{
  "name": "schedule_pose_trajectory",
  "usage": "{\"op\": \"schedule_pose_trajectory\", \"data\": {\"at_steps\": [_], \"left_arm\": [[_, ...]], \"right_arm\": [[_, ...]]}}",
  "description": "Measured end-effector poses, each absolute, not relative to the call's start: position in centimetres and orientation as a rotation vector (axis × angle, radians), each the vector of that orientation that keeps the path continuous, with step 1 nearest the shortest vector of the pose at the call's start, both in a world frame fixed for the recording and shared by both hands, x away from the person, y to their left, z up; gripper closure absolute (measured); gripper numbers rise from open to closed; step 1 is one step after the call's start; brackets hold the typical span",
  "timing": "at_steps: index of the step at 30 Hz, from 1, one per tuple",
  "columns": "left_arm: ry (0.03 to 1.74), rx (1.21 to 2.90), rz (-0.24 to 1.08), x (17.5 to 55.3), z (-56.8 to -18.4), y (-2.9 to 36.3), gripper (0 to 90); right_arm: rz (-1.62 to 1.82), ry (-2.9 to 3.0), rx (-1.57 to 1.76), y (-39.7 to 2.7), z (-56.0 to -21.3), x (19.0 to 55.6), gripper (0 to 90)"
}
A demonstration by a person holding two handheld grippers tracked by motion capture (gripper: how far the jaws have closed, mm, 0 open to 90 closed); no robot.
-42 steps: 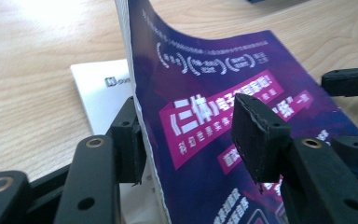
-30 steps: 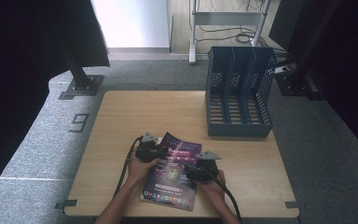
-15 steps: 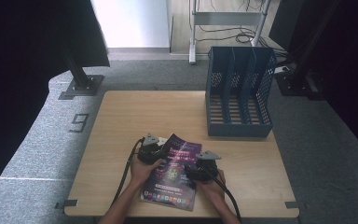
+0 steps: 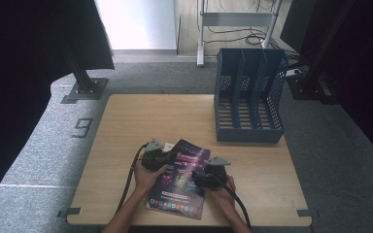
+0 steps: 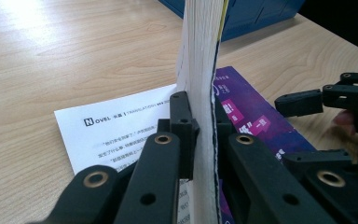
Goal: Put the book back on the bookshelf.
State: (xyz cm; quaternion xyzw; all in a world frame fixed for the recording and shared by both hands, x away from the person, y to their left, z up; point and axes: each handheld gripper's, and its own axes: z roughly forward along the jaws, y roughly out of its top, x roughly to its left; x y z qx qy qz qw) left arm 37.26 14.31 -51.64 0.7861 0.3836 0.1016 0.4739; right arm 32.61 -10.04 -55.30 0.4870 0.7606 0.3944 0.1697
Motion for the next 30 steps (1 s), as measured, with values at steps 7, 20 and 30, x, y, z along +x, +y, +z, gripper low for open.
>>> {"op": "schedule_pose_trajectory", "data": {"at_steps": [7, 20, 30], "left_arm": [[0.924, 1.929, 0.241, 37.2, -51.2, 14.3, 85.8], [0.829, 1.891, 0.250, 35.9, -49.2, 13.9, 86.0], [0.765, 1.866, 0.271, 34.8, -47.4, 13.9, 85.9]], "right_arm": [[1.140, 2.135, 1.398, -10.5, -55.1, 32.9, 25.9], [1.251, 2.078, 1.423, -11.9, -54.0, 33.2, 24.8], [1.316, 2.077, 1.426, -12.4, -53.6, 33.4, 21.2]]}}
